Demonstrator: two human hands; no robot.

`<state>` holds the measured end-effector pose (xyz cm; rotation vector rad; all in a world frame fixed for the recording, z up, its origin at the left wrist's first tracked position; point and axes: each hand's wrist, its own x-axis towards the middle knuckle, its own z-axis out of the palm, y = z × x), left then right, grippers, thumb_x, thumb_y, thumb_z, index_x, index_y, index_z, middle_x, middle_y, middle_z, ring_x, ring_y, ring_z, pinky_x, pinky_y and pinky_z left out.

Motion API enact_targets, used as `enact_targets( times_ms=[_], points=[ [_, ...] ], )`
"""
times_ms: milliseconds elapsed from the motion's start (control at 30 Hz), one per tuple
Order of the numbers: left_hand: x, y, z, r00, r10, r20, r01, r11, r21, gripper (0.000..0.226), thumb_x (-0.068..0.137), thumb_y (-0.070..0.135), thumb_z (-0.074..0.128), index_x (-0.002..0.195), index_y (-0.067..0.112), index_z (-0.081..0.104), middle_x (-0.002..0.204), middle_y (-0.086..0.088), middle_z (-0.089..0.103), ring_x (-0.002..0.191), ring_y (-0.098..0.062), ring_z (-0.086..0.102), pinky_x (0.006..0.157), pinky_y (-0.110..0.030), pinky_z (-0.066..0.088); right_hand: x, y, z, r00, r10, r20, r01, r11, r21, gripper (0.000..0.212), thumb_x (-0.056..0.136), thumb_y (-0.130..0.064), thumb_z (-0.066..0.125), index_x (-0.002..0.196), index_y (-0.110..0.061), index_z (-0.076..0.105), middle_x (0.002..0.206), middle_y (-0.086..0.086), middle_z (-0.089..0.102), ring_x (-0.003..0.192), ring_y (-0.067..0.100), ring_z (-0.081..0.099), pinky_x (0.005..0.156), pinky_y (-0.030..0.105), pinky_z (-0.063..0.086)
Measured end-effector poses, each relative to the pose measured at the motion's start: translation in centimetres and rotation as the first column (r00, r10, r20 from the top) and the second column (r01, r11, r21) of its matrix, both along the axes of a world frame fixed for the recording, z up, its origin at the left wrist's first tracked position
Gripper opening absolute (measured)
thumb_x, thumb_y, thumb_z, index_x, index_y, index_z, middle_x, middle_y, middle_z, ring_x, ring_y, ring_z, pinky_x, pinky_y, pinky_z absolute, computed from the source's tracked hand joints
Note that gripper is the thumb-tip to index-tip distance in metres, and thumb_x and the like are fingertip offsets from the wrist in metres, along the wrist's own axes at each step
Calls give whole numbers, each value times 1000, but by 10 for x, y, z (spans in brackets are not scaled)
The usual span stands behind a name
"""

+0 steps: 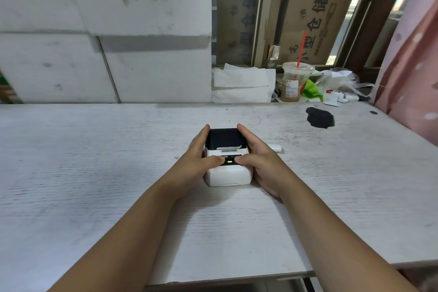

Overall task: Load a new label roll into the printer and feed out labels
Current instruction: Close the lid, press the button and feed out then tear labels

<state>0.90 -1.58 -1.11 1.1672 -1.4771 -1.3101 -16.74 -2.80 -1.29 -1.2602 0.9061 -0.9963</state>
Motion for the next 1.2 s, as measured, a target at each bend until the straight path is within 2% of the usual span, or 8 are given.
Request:
enact_targets(
  times_ms=[233, 367, 467, 567, 733, 833, 1033, 1200],
  points=[
    [0, 0, -1, 1000, -3, -3, 3, 1000, -6, 92, 70, 24, 64, 146, 35, 13, 152, 16, 21, 135, -1, 28, 113, -34, 27, -1, 0, 2, 1000, -4, -13, 4, 1000, -1, 79, 81, 14, 50, 147, -22, 29, 143, -1, 46, 118, 13, 55, 98, 29, 44],
    [0, 1, 1, 1000, 5, 7, -5, 1000, -14, 92, 70, 24, 64, 146, 34, 14, 151, 16, 23, 129, 2, 35, 107, -28, 32, -2, 0, 2, 999, -9, -42, 9, 1000, 0, 76, 83, 13, 49, 146, -25, 30, 132, -8, 54, 112, 11, 58, 98, 32, 44],
    [1, 2, 0, 1000, 6, 13, -5, 1000, -27, 89, 76, 18, 67, 146, 32, 15, 151, 15, 25, 118, 12, 39, 99, -21, 35, -2, 1, 3, 999, -5, -43, 5, 1000, -11, 75, 84, 15, 48, 146, -23, 30, 131, -8, 54, 112, 8, 58, 99, 29, 44],
    [1, 0, -1, 1000, 9, 3, -9, 1000, -28, 81, 85, 6, 61, 147, 29, 14, 150, 13, 26, 104, 24, 40, 85, -10, 40, -3, 1, 5, 1000, 16, 10, -15, 1000, -3, 74, 83, 19, 44, 146, -18, 30, 135, -3, 52, 110, 5, 57, 92, 22, 47],
    [1, -2, -2, 1000, 16, 0, -16, 1000, -25, 80, 86, 2, 59, 147, 26, 14, 150, 11, 26, 93, 31, 41, 73, 1, 41, -3, -1, 7, 994, 2, 106, -6, 999, 45, 68, 83, 19, 39, 143, -13, 37, 119, -3, 61, 105, 12, 60, 83, 19, 52],
    [1, -2, -3, 1000, 13, -7, -14, 1000, -21, 80, 85, 1, 59, 147, 26, 15, 151, 10, 26, 95, 29, 41, 73, 1, 41, -2, -1, 7, 991, -24, 132, 15, 998, 65, 65, 84, 19, 39, 141, -11, 41, 115, -1, 63, 103, 14, 61, 85, 23, 51],
    [1, -3, -3, 1000, 15, -14, -15, 1000, -19, 81, 85, 1, 60, 147, 27, 16, 151, 9, 26, 98, 26, 42, 74, -1, 42, -3, 0, 6, 992, -27, 121, 20, 998, 60, 64, 85, 19, 41, 140, -13, 42, 118, -3, 62, 105, 12, 62, 85, 22, 51],
    [0, -1, -3, 999, 22, -30, -23, 1000, -22, 80, 85, 0, 59, 147, 26, 16, 150, 9, 27, 90, 32, 42, 71, 1, 42, -3, 1, 6, 994, -25, 109, 20, 999, 49, 64, 84, 19, 41, 139, -14, 42, 120, -2, 62, 107, 14, 61, 84, 21, 52]
  ],
)
